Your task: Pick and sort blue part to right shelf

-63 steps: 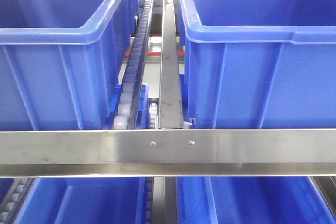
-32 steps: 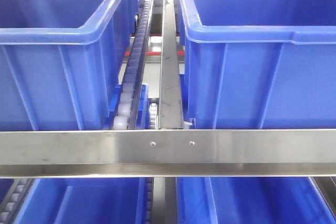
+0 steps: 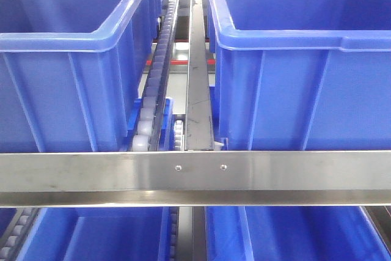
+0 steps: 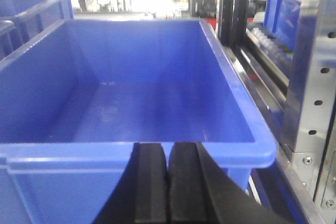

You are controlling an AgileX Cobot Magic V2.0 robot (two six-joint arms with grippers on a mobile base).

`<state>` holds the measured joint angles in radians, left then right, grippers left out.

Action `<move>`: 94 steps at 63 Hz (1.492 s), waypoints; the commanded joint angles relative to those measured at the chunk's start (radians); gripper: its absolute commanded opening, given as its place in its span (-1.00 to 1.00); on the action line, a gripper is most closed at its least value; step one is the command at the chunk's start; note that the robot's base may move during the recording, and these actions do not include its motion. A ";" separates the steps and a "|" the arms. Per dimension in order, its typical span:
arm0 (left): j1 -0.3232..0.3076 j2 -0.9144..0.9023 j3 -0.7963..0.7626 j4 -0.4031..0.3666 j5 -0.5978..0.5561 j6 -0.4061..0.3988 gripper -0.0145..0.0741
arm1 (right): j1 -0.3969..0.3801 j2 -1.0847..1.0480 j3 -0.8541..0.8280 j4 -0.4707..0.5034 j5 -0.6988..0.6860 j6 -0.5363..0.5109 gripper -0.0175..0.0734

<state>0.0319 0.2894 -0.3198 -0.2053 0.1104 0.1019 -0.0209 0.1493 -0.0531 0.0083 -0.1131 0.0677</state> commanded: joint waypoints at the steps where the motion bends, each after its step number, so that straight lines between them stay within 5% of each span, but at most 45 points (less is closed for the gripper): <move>1: 0.000 0.005 -0.027 -0.009 -0.078 -0.003 -0.37 | -0.007 -0.064 0.013 -0.008 -0.088 -0.003 -0.49; 9: 0.000 0.005 -0.027 -0.009 -0.078 -0.003 -0.37 | -0.006 -0.190 0.062 -0.008 -0.017 -0.003 -0.49; 61: 0.000 0.005 -0.024 -0.009 -0.078 -0.003 -0.37 | 0.007 -0.182 0.062 -0.008 -0.035 -0.003 -0.49; 70: -0.018 -0.027 0.035 0.177 -0.136 -0.015 -0.37 | 0.007 -0.182 0.062 -0.008 -0.035 -0.003 -0.49; 83: -0.132 -0.160 0.178 0.167 -0.159 -0.033 -0.37 | 0.007 -0.182 0.062 -0.008 -0.034 -0.003 -0.49; 94: -0.129 -0.251 0.290 0.165 -0.189 -0.033 -0.37 | 0.007 -0.182 0.062 -0.008 -0.034 -0.003 -0.49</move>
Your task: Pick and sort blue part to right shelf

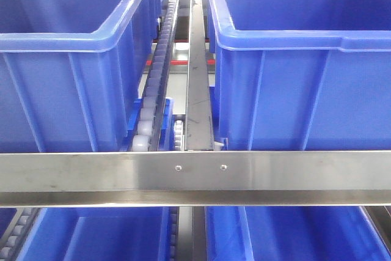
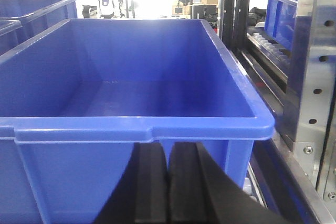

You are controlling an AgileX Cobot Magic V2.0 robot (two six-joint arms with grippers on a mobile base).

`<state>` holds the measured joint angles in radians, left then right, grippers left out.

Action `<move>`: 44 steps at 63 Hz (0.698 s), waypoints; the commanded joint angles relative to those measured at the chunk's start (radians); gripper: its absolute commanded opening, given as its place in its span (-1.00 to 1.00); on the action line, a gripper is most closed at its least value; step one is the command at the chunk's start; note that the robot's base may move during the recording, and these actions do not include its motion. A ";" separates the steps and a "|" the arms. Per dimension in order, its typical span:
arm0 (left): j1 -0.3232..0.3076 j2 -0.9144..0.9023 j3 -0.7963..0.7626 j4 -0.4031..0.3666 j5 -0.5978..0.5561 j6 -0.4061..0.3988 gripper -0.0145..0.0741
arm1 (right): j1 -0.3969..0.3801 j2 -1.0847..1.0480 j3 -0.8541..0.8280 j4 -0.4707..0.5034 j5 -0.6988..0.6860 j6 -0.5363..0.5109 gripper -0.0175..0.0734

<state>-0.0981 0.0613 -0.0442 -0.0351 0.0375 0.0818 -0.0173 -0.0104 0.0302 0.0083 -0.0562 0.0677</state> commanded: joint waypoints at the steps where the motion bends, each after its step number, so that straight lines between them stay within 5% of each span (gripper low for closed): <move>1: 0.007 -0.030 0.031 -0.005 -0.127 -0.012 -0.37 | 0.003 -0.022 -0.021 -0.008 -0.091 -0.003 -0.49; 5: 0.022 -0.067 0.081 -0.016 -0.192 -0.019 -0.37 | 0.003 -0.022 -0.021 -0.008 -0.091 -0.003 -0.49; 8: 0.033 -0.093 0.072 -0.016 -0.115 -0.019 -0.37 | 0.003 -0.022 -0.021 -0.008 -0.091 -0.003 -0.49; 44: 0.050 -0.086 0.074 -0.020 -0.060 -0.070 -0.37 | 0.003 -0.021 -0.021 -0.008 -0.091 -0.003 -0.49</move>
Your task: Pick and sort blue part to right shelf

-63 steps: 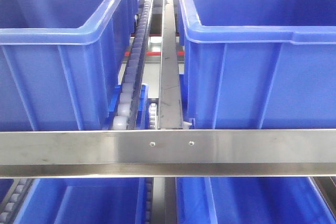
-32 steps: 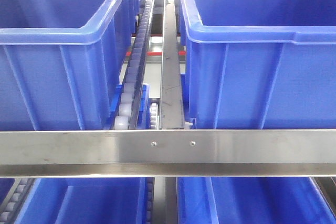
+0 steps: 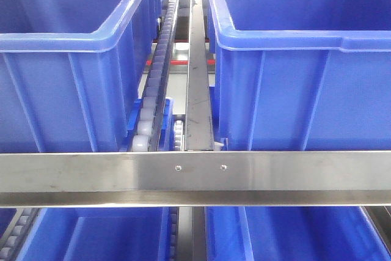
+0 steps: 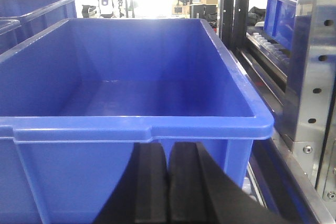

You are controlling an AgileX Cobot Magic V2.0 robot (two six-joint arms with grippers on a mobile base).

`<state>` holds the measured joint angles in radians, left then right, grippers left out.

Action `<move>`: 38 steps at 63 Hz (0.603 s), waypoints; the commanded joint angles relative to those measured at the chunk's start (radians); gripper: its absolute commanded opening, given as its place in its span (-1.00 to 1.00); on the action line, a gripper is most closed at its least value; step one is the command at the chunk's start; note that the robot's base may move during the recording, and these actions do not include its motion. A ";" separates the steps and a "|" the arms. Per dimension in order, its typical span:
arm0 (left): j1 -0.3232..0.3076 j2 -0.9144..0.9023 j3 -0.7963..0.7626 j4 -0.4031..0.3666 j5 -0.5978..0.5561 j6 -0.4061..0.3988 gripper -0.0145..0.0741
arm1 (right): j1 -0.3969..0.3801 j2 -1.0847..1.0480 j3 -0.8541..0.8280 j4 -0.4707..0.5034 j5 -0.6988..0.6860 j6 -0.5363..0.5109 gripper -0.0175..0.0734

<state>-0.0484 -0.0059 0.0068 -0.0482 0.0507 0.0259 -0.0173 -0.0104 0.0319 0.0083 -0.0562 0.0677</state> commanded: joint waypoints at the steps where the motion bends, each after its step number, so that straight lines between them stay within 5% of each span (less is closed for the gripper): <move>1: 0.000 -0.019 0.023 -0.007 -0.074 -0.014 -0.37 | 0.003 -0.021 -0.023 -0.008 -0.091 -0.003 -0.49; 38: 0.000 -0.019 0.023 -0.007 -0.074 -0.014 -0.37 | 0.003 -0.021 -0.023 -0.008 -0.091 -0.003 -0.49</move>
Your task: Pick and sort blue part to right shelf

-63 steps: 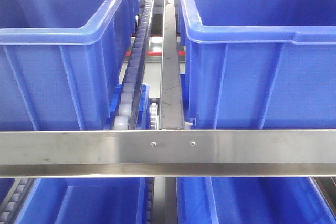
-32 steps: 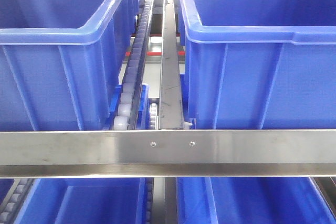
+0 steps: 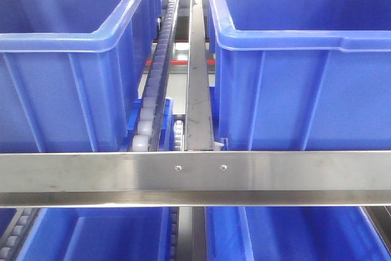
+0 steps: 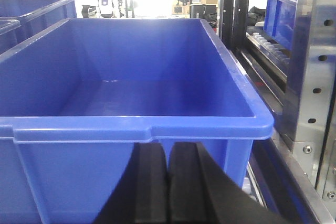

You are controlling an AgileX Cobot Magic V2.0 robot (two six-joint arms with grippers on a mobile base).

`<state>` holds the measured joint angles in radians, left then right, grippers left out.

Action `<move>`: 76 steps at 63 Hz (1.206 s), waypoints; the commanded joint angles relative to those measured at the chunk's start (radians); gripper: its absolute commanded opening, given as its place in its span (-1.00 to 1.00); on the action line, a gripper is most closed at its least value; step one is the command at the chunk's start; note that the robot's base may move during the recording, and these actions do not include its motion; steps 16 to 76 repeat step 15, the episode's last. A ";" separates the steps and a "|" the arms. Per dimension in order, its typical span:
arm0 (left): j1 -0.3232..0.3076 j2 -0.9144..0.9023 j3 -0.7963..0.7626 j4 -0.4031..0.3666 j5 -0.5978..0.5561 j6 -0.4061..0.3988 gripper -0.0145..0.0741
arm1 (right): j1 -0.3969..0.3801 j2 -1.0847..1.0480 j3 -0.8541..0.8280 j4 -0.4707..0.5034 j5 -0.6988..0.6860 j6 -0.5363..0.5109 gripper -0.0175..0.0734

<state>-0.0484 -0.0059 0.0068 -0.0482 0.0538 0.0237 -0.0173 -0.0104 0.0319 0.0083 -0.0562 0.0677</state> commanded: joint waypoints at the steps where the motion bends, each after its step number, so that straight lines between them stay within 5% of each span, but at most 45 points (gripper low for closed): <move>1: 0.000 -0.019 0.023 -0.007 -0.077 -0.012 -0.37 | 0.003 -0.021 -0.023 -0.008 -0.091 -0.003 -0.49; 76: 0.000 -0.019 0.023 -0.007 -0.077 -0.012 -0.37 | 0.003 -0.021 -0.023 -0.008 -0.091 -0.003 -0.49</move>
